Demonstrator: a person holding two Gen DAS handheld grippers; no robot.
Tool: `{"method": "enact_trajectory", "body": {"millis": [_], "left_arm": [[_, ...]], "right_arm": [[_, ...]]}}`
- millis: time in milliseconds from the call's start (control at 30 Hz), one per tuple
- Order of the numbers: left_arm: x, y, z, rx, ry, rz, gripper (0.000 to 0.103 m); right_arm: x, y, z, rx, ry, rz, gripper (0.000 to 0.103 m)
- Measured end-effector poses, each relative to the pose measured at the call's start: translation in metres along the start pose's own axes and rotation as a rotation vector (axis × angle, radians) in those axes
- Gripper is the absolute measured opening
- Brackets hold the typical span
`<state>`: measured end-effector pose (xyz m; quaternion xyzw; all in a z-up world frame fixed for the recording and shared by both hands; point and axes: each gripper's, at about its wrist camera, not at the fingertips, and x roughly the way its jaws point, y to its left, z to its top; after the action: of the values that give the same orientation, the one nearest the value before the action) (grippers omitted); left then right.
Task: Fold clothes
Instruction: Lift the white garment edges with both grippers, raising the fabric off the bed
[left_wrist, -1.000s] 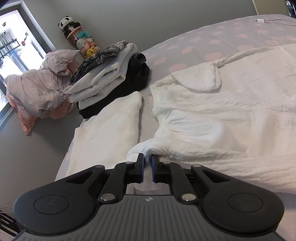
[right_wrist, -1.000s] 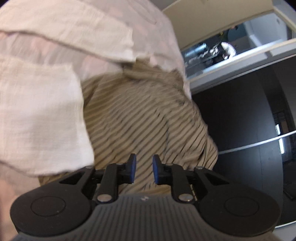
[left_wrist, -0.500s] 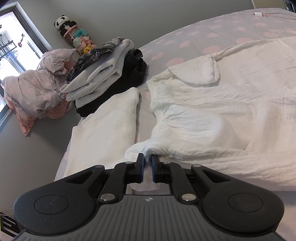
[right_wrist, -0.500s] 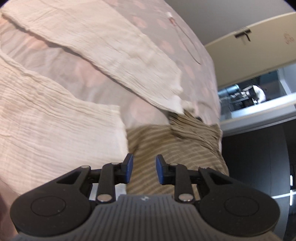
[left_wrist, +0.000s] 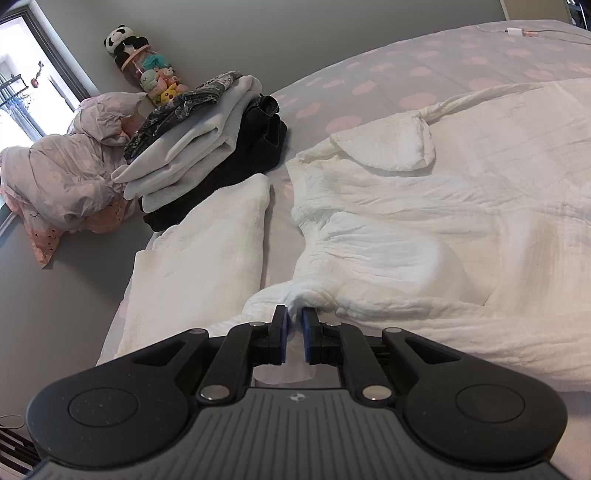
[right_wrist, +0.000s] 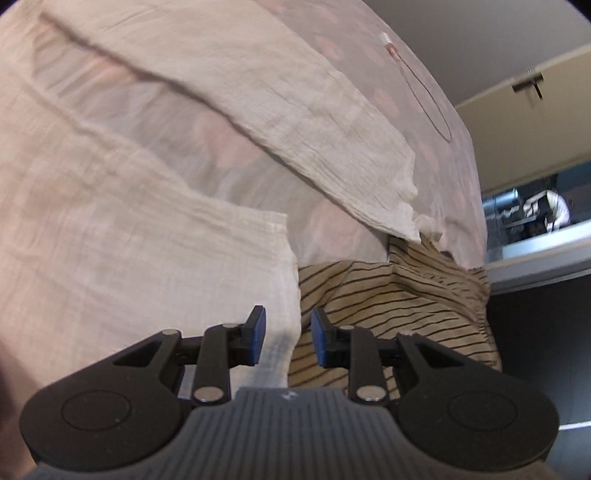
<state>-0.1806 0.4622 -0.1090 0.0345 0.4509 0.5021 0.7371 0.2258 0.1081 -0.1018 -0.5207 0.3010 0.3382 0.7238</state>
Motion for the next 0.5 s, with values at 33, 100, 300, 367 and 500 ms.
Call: {"method": "enact_trajectory", "body": {"millis": [33,100,300,367,500], "left_arm": [[0.000,0.000,0.000,0.000,0.001,-0.001,0.010],[0.001,-0.002,0.000,0.008,0.006,0.005,0.010],[0.005,-0.005,-0.001,0.016,0.021,0.007,0.010],[0.006,-0.005,-0.001,0.018,0.026,0.007,0.010],[0.009,-0.007,-0.001,0.021,0.036,0.006,0.011]], "right_arm": [[0.003,-0.001,0.000,0.008,-0.004,0.003,0.029],[0.010,-0.004,0.007,0.038,-0.022,0.018,0.029],[0.047,0.000,0.044,0.030,-0.030,0.087,0.031],[0.062,-0.004,0.049,0.066,-0.002,0.097,0.038],[0.086,-0.013,0.045,0.195,0.062,0.160,0.035]]}}
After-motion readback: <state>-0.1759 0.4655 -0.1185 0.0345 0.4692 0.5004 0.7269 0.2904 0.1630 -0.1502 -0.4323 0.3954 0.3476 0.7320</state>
